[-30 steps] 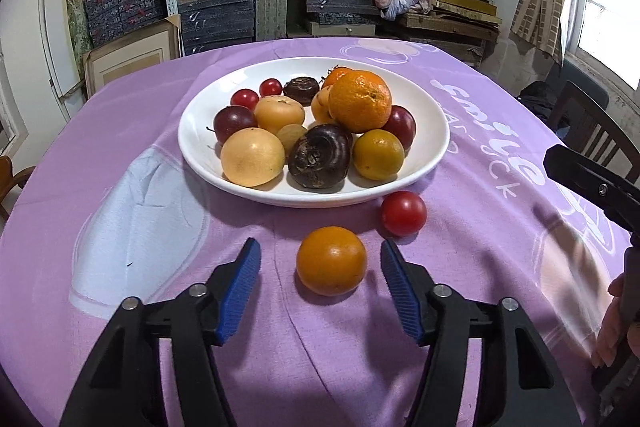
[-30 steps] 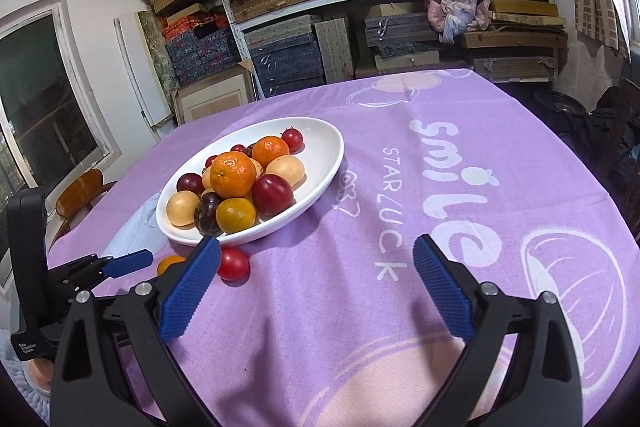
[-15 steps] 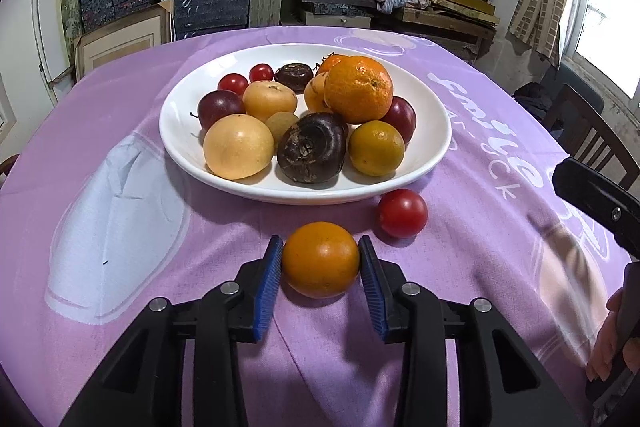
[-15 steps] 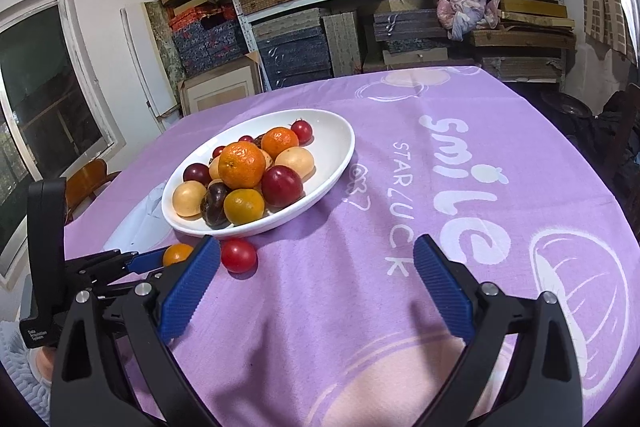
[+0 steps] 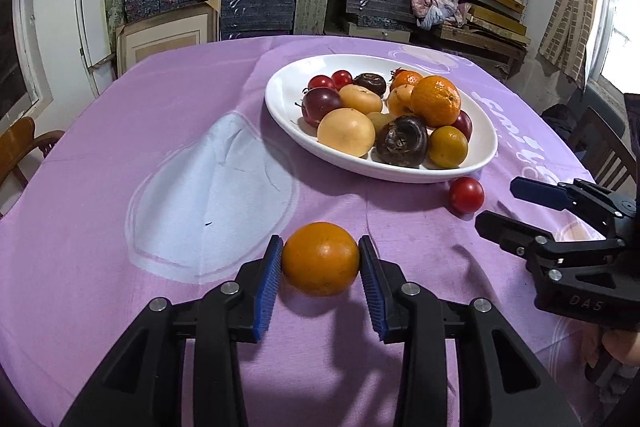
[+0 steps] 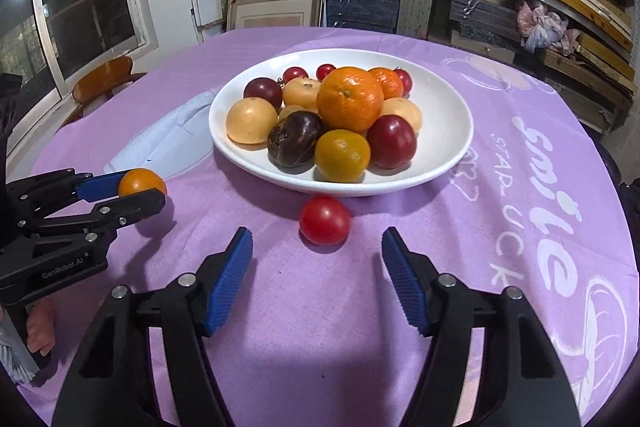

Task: Organize fruits
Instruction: 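Close the right tool on the last red tomato while the left tool holds the orange fruit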

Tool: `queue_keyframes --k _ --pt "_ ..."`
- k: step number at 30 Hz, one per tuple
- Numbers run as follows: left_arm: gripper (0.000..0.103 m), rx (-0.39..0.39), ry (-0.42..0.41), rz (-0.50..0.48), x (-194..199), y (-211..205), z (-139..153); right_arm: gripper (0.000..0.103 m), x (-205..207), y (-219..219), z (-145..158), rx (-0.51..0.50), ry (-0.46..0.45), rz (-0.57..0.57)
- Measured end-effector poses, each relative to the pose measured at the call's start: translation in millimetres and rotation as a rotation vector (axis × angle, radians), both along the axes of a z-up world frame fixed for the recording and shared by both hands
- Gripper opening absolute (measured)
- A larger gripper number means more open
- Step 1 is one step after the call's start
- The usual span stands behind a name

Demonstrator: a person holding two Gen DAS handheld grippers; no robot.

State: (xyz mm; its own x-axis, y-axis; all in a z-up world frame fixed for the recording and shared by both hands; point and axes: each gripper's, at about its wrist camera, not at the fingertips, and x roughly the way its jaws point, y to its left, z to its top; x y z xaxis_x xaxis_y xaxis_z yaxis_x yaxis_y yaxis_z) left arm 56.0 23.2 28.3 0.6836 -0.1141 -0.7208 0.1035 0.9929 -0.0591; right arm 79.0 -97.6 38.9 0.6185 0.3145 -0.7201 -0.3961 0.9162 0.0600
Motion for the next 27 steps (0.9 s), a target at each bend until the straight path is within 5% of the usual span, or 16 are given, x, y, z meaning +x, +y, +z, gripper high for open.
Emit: queue_keyframes --k 8,14,27 --pt "0.039 -0.018 0.002 -0.009 -1 6 -1 0.05 19 4 -5 0.034 0.045 -0.017" --pt "0.039 -0.021 0.002 -0.01 0 6 -1 0.032 27 10 -13 0.025 0.074 -0.009" --pt "0.039 -0.033 0.002 -0.01 1 7 3 0.031 12 -1 -15 0.082 0.086 -0.003"
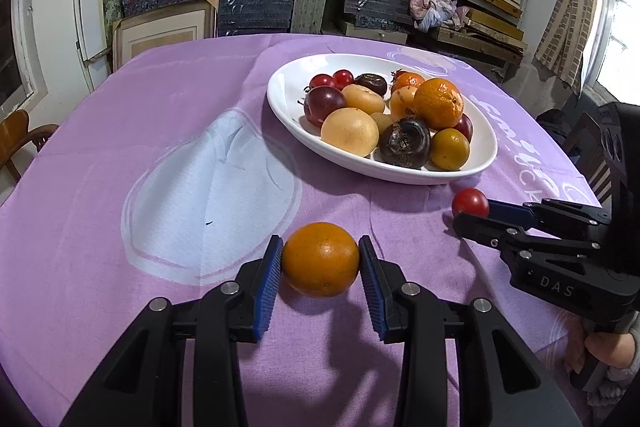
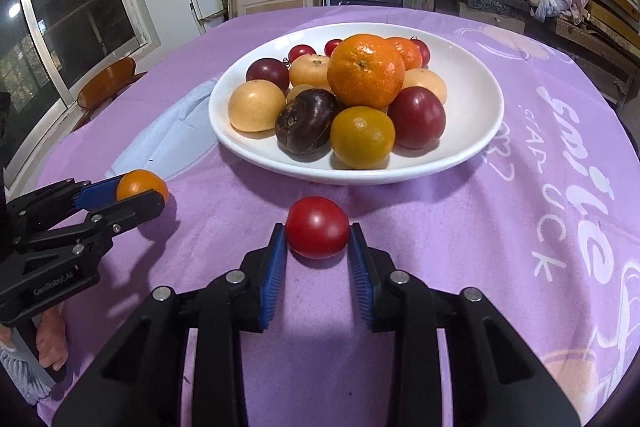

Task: Organize fruits
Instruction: 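Close the right tool on the last red tomato while the left tool holds the orange fruit, then carry the orange fruit and tomato over the white plate and open both tools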

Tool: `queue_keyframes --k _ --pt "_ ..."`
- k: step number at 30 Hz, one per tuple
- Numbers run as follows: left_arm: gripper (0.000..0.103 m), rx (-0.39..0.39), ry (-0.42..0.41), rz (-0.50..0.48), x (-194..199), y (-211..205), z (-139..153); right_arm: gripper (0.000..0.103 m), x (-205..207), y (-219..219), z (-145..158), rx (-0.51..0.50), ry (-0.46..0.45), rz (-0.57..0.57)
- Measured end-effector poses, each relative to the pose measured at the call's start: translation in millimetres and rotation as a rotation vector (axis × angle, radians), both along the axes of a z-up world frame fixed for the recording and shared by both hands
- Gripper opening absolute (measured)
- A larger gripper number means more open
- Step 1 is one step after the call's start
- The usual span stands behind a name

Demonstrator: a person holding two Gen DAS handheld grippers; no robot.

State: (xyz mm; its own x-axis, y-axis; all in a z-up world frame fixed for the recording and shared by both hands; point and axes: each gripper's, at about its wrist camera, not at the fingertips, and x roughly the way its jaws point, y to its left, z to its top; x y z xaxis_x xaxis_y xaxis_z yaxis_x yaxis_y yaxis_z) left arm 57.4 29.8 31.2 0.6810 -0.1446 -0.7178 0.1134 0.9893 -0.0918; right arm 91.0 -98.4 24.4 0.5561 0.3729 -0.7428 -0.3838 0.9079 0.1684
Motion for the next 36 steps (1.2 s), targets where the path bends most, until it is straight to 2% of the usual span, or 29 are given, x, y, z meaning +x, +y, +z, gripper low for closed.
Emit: queue_keyframes --k 2,5,9,11,16,23,25,27,28,31,33,34,36 --pt "0.039 -0.007 -0.002 -0.004 4 0 6 0.031 -9 -8 12 0.028 -0.022 0.0" --pt "0.039 0.032 -0.017 -0.013 17 -6 17 0.031 -14 -22 36 0.053 -0.072 -0.016" --pt "0.039 0.063 -0.04 -0.025 49 -18 36 0.031 7 -40 62 0.043 -0.13 -0.076" --pt "0.039 0.05 -0.038 -0.037 68 -26 44 0.031 28 -46 68 0.032 -0.136 -0.108" --pt "0.039 0.062 -0.047 -0.03 114 -45 51 0.031 80 -52 65 0.006 -0.123 -0.161" --pt "0.039 0.055 -0.015 0.011 164 -52 40 0.032 138 -54 52 0.036 -0.083 -0.187" --pt "0.039 0.061 -0.024 0.02 168 -51 39 0.036 144 -54 48 0.037 -0.079 -0.193" --pt "0.04 0.064 -0.028 0.014 169 -50 41 0.051 144 -57 47 0.043 -0.093 -0.207" --pt "0.041 0.064 -0.032 0.014 167 -49 42 0.052 142 -59 47 0.058 -0.099 -0.214" --pt "0.044 0.051 -0.032 0.02 161 -43 44 0.062 128 -65 50 0.097 -0.112 -0.225" --pt "0.044 0.033 -0.029 0.021 152 -38 46 0.072 111 -68 54 0.105 -0.133 -0.224" --pt "0.046 0.032 -0.032 0.023 145 -36 47 0.075 101 -70 56 0.104 -0.147 -0.225" --pt "0.058 0.039 -0.048 0.034 129 -31 50 0.089 77 -73 60 0.099 -0.173 -0.229"
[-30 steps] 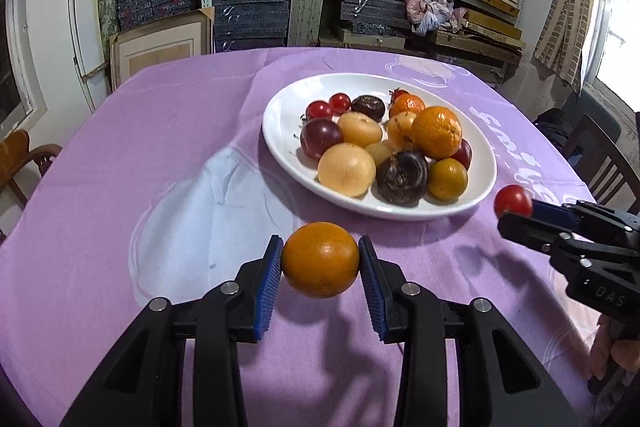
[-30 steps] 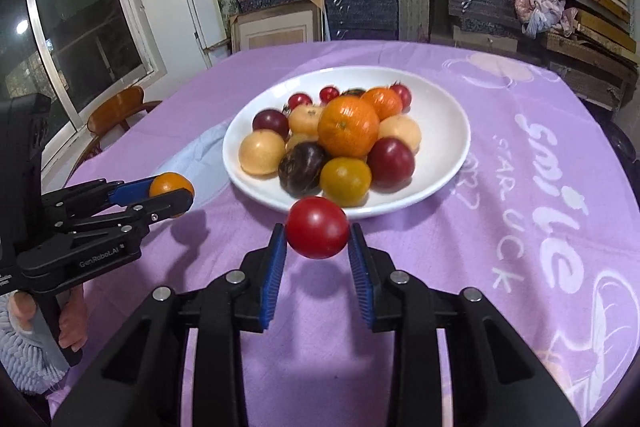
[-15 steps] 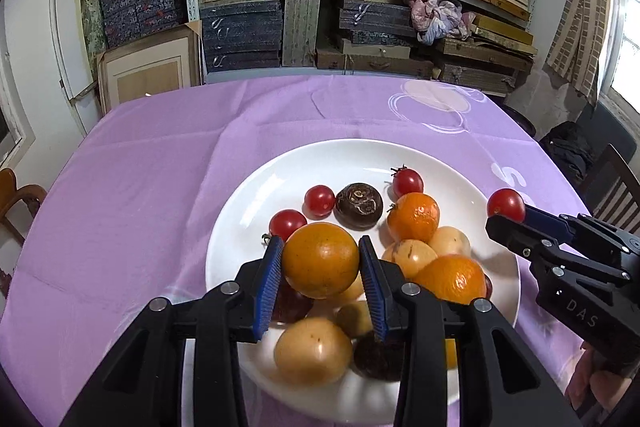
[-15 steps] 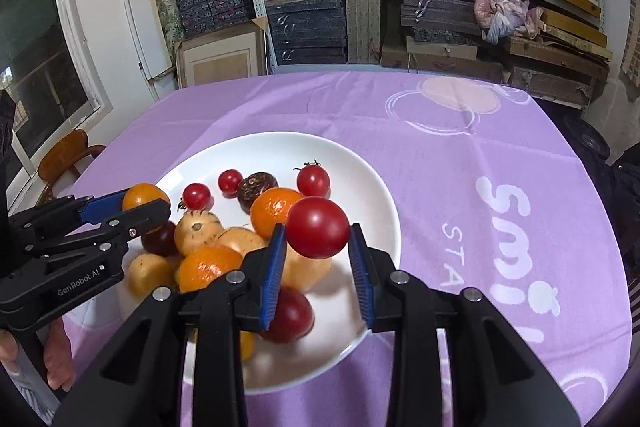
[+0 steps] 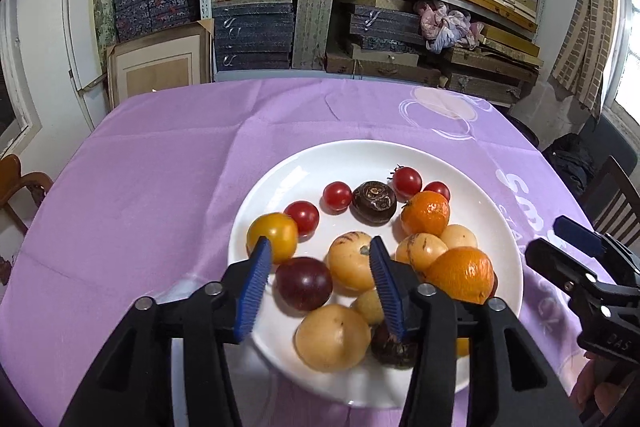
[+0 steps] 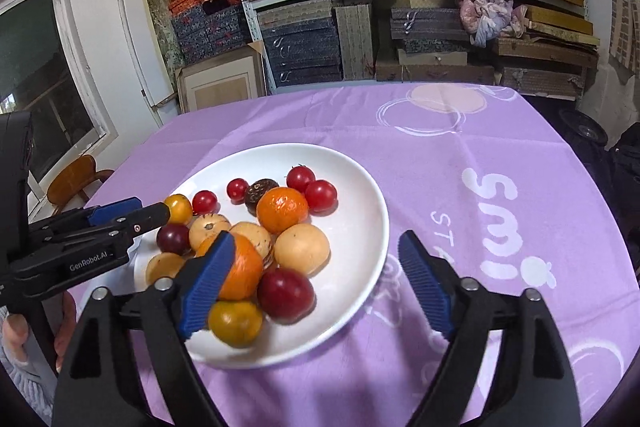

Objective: Organize fruits

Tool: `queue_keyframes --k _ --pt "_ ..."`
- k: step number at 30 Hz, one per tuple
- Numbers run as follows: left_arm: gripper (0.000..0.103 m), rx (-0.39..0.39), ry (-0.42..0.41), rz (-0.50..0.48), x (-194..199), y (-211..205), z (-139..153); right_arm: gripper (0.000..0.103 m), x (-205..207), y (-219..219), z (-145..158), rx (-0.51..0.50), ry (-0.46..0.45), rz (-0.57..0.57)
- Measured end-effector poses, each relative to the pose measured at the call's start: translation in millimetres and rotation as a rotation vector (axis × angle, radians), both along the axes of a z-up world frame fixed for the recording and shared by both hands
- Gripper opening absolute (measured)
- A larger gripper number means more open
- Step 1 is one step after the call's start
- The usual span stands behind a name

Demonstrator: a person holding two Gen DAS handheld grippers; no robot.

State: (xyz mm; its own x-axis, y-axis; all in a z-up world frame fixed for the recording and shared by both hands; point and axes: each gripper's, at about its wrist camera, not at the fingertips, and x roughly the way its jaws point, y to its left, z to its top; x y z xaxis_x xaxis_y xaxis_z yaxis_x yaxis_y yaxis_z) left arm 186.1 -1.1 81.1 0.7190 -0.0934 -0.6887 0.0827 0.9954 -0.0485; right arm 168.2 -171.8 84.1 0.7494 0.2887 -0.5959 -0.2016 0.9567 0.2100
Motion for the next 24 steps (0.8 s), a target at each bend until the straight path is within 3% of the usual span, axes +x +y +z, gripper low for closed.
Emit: queue_keyframes --k 5,10,13,16,21,24 --pt "0.067 0.036 -0.048 0.024 -59 10 4 0.099 -68 -4 1 0.006 -0.038 -0.032" --pt "0.075 0.045 -0.095 0.044 -115 14 6 0.099 -116 3 0 0.002 -0.052 -0.065" --pt "0.087 0.037 -0.12 0.058 -139 12 7 0.099 -136 19 4 -0.048 -0.095 -0.069" --pt "0.096 0.048 -0.139 0.072 -153 7 8 0.099 -145 32 6 -0.087 -0.102 -0.059" --pt "0.098 0.055 -0.11 0.078 -154 2 2 0.099 -151 47 -9 -0.112 -0.079 -0.069" --pt "0.099 -0.004 -0.075 0.068 -150 10 -6 0.099 -146 49 -17 -0.126 -0.049 -0.061"
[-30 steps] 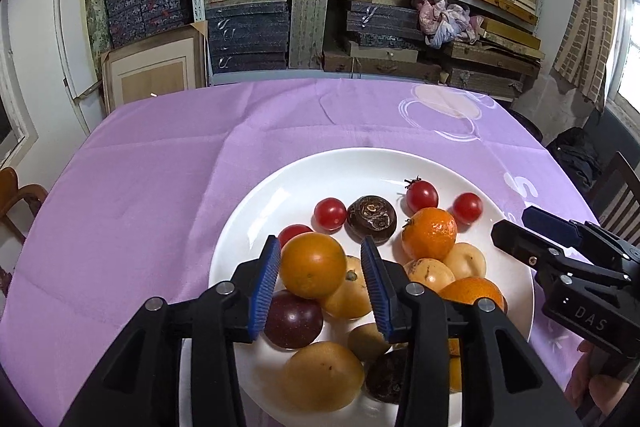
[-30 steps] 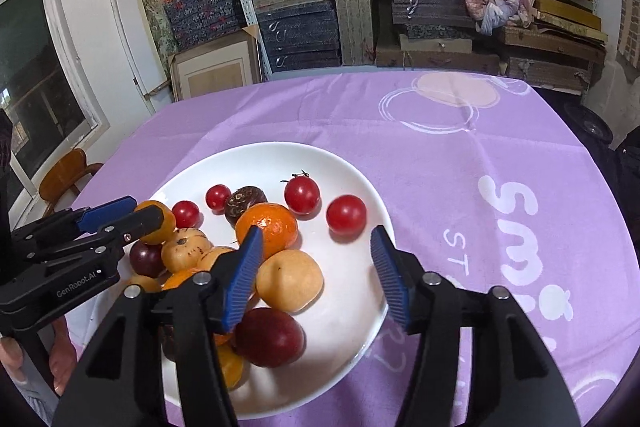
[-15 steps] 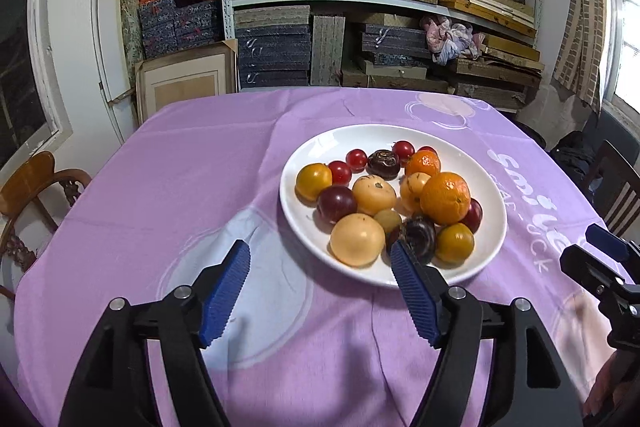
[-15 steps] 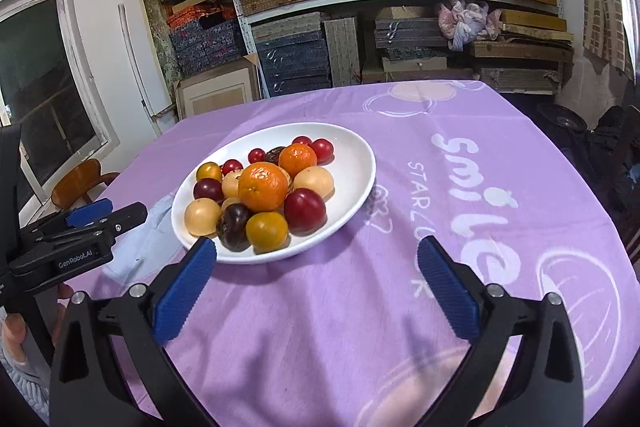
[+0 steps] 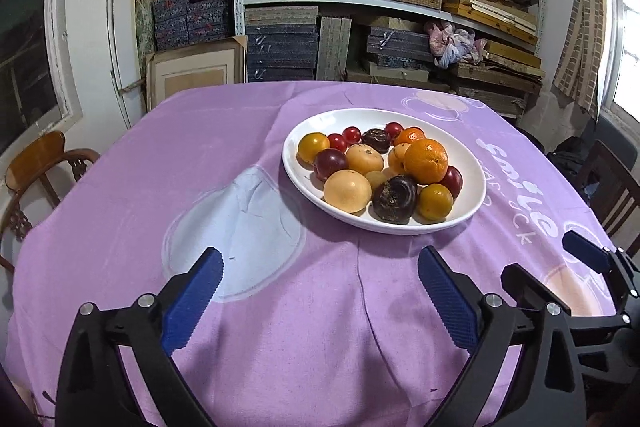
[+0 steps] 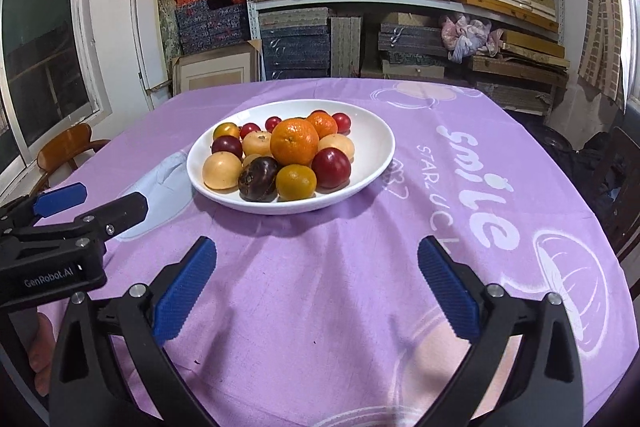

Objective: Organize fruits

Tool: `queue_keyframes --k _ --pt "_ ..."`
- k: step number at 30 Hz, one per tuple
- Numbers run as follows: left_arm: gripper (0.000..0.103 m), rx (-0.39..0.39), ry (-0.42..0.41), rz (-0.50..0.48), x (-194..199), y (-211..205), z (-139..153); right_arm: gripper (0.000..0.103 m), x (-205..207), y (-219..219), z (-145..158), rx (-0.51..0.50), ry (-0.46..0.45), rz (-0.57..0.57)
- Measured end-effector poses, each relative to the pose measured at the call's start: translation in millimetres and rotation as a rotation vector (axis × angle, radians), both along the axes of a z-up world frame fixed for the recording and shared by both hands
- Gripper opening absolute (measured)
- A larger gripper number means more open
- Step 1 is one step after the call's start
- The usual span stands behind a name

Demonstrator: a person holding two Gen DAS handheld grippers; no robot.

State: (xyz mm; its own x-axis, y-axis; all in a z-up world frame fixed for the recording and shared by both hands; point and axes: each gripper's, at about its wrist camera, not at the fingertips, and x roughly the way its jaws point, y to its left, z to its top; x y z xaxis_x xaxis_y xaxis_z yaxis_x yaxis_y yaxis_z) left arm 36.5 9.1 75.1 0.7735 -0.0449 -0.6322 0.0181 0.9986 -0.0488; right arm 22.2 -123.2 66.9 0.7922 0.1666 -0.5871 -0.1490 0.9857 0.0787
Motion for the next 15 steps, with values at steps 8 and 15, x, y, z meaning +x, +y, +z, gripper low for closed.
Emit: queue_keyframes --k 8,15 --pt "0.099 -0.033 0.027 0.037 7 15 -12 0.099 4 -8 -5 0.001 -0.001 -0.018" --pt "0.099 -0.016 0.016 0.016 3 13 -11 0.099 5 -11 -6 0.005 0.007 -0.023"
